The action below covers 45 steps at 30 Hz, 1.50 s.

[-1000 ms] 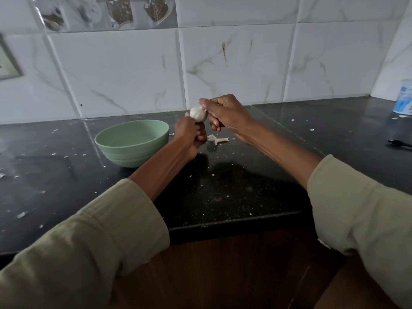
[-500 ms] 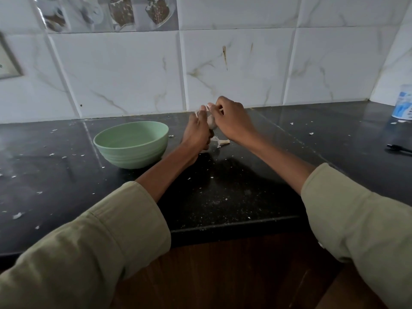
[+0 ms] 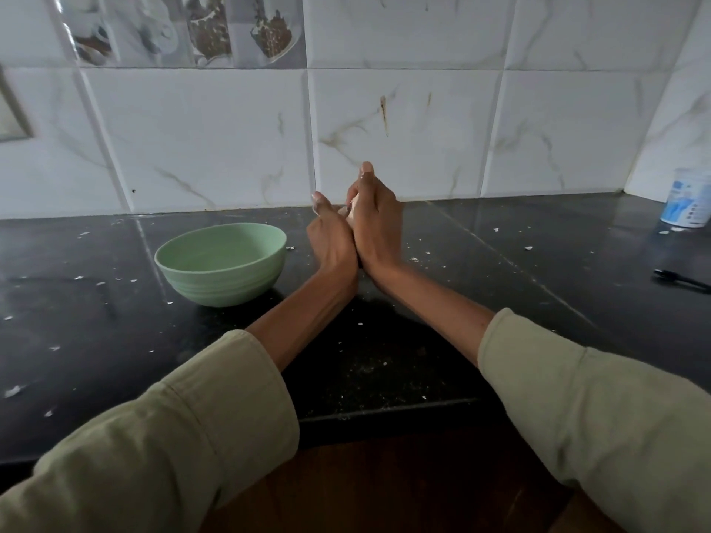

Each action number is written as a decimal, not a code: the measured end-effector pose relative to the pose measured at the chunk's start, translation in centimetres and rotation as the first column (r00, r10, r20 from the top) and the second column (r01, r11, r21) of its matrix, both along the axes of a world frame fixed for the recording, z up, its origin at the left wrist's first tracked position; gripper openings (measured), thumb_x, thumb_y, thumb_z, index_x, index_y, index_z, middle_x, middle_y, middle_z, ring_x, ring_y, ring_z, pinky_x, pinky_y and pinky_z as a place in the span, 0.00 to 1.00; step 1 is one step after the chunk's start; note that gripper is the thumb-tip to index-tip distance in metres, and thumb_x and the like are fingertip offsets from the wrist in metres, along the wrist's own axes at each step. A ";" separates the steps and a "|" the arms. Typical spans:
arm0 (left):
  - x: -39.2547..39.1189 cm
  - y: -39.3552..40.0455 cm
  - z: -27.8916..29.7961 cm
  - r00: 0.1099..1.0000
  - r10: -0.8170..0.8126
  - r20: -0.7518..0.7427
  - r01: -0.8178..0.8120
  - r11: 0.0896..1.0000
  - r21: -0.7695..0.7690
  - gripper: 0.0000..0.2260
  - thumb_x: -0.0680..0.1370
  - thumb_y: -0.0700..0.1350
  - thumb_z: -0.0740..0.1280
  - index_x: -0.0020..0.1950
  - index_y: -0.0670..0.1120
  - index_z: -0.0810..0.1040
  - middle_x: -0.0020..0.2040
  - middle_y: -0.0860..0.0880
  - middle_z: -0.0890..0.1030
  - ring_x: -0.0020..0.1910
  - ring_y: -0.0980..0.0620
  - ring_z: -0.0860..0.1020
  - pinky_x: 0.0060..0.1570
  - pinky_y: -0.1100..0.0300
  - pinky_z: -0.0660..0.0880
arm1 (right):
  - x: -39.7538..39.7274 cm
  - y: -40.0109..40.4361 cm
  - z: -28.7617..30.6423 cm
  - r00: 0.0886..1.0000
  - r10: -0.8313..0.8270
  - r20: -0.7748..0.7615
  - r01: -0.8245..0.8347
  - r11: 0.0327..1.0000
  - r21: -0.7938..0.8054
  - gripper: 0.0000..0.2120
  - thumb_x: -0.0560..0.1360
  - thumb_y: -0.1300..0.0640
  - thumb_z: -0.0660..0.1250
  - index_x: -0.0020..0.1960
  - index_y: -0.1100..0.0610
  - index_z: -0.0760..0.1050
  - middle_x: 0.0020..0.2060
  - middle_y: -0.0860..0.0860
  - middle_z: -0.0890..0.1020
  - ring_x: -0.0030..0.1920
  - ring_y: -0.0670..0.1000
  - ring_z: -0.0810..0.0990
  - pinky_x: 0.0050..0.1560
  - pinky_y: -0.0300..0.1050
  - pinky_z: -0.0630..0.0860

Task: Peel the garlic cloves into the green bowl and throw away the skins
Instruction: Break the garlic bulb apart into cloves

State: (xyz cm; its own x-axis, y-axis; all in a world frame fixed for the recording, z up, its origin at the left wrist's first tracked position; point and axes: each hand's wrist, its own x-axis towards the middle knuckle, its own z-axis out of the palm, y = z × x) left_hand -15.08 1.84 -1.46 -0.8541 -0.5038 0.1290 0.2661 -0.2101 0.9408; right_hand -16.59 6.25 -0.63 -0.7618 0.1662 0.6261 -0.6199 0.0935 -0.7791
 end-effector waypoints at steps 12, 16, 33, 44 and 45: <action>-0.7 -0.7 -0.2 0.974 0.209 -0.092 -0.227 0.932 -0.284 0.25 0.88 0.56 0.50 0.41 0.47 0.77 0.42 0.50 0.82 0.43 0.51 0.81 0.52 0.51 0.78 | -1.7 -0.3 0.4 0.986 -0.064 0.157 0.076 0.995 -0.069 0.33 0.87 0.43 0.51 0.25 0.52 0.63 0.19 0.44 0.70 0.28 0.52 0.72 0.41 0.50 0.72; -1.8 -0.7 0.3 0.972 0.207 -0.107 -0.232 0.902 -0.365 0.24 0.87 0.53 0.54 0.34 0.47 0.72 0.36 0.48 0.80 0.41 0.42 0.81 0.45 0.49 0.76 | -2.1 0.3 0.5 0.978 -0.198 0.059 0.195 0.979 0.055 0.34 0.87 0.41 0.49 0.26 0.53 0.67 0.23 0.47 0.75 0.31 0.54 0.79 0.41 0.54 0.77; -3.3 -0.6 0.1 0.976 0.215 -0.015 -0.214 0.959 -0.188 0.32 0.87 0.61 0.50 0.39 0.41 0.80 0.43 0.43 0.85 0.45 0.42 0.83 0.49 0.50 0.78 | -1.5 0.1 -0.4 0.978 -0.203 0.038 0.200 0.977 0.073 0.32 0.87 0.44 0.51 0.30 0.59 0.71 0.26 0.49 0.78 0.33 0.52 0.80 0.45 0.51 0.77; -2.9 -0.9 0.2 0.962 0.261 -0.077 -0.268 0.958 -0.102 0.29 0.88 0.58 0.51 0.30 0.47 0.66 0.29 0.48 0.76 0.34 0.45 0.77 0.41 0.52 0.73 | -0.3 -0.4 -0.2 0.978 -0.206 0.037 0.203 0.977 0.061 0.34 0.87 0.42 0.53 0.32 0.64 0.75 0.26 0.51 0.79 0.33 0.49 0.80 0.45 0.48 0.77; -3.0 -1.0 0.2 0.962 0.263 -0.072 -0.270 0.958 -0.098 0.29 0.88 0.58 0.51 0.30 0.46 0.67 0.30 0.48 0.77 0.34 0.44 0.77 0.42 0.51 0.73 | -0.2 -0.4 -0.2 0.974 -0.215 0.069 0.211 0.976 0.055 0.34 0.87 0.42 0.52 0.32 0.62 0.75 0.27 0.50 0.80 0.34 0.49 0.81 0.46 0.48 0.77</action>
